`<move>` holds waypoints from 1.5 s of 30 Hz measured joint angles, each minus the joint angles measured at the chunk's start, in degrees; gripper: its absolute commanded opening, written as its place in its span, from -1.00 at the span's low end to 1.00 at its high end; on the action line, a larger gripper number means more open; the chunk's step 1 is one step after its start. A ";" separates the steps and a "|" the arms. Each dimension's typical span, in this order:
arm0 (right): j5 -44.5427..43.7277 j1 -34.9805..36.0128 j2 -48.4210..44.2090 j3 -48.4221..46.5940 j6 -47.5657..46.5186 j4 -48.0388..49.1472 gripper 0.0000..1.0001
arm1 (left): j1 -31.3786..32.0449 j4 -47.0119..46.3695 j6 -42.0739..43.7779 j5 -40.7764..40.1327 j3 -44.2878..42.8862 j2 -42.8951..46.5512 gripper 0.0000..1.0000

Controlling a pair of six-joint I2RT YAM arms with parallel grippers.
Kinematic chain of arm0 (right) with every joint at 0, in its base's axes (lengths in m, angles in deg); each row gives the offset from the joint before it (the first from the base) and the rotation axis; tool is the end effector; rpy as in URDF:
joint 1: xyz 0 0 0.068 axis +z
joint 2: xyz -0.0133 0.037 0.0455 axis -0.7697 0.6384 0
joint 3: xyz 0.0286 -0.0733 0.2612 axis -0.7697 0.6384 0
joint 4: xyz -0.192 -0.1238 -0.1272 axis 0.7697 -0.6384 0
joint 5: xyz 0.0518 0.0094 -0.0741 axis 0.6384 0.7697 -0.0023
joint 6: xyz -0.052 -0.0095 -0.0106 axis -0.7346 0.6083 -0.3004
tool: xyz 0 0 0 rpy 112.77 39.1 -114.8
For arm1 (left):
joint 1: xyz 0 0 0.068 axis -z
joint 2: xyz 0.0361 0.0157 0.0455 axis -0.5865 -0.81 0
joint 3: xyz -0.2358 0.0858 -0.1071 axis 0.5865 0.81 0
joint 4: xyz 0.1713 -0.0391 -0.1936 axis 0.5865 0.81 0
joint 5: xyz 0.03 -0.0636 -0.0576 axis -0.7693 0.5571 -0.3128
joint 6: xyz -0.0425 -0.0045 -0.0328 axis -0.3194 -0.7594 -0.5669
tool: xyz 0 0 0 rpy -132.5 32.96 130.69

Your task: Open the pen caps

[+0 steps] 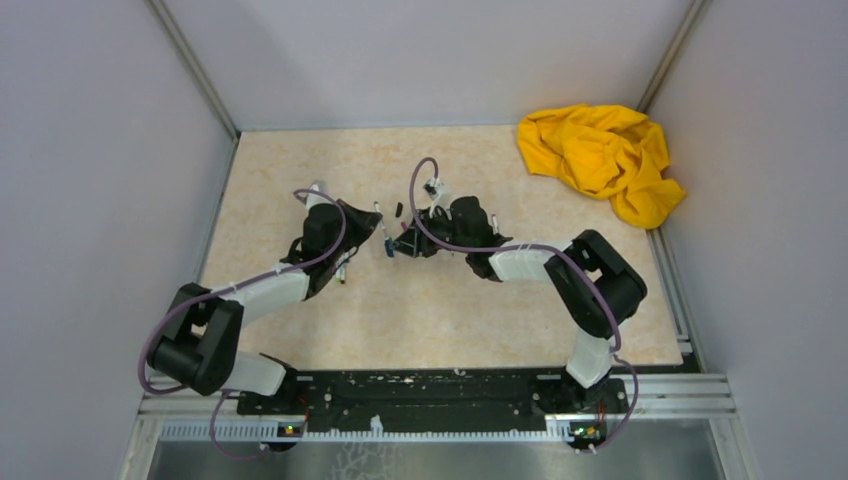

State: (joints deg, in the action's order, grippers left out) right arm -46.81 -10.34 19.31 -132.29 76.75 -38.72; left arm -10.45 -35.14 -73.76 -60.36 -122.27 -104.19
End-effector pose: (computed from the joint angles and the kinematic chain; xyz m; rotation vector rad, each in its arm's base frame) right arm 0.2771 0.2525 0.1927 -0.4294 1.9921 1.2886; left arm 0.2662 -0.1220 0.2051 -0.5845 1.8926 -0.8242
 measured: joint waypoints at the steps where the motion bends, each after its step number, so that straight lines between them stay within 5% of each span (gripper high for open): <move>1: 0.15 0.02 0.02 0.00 0.07 0.09 -0.32 | 0.00 -0.31 -0.09 0.00 0.00 -0.07 -1.00; 22: 4.04 0.37 3.89 -0.22 2.10 2.29 -0.38 | 0.00 -2.82 -0.70 2.67 -0.04 -2.32 -1.00; 29: 5.16 0.37 4.15 -0.24 2.14 2.60 -0.63 | 0.00 -3.50 -0.46 3.80 -0.04 -2.51 -1.00; 33: 4.98 0.33 4.22 -0.24 2.45 2.51 -1.00 | 0.00 -4.15 -0.35 4.31 -0.04 -2.69 -1.00; 37: 5.01 0.31 4.31 -0.24 2.47 2.47 -1.00 | 0.00 -4.66 0.26 4.92 -0.07 -3.17 -1.00; 45: 5.09 0.24 4.66 -0.24 2.47 1.88 -1.00 | -0.07 -4.42 1.92 6.54 -1.07 -5.09 -0.35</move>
State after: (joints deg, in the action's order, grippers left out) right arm -41.71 -10.10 23.97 -132.53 79.22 -36.84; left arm -10.52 -39.56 -71.84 -53.83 -123.35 -109.28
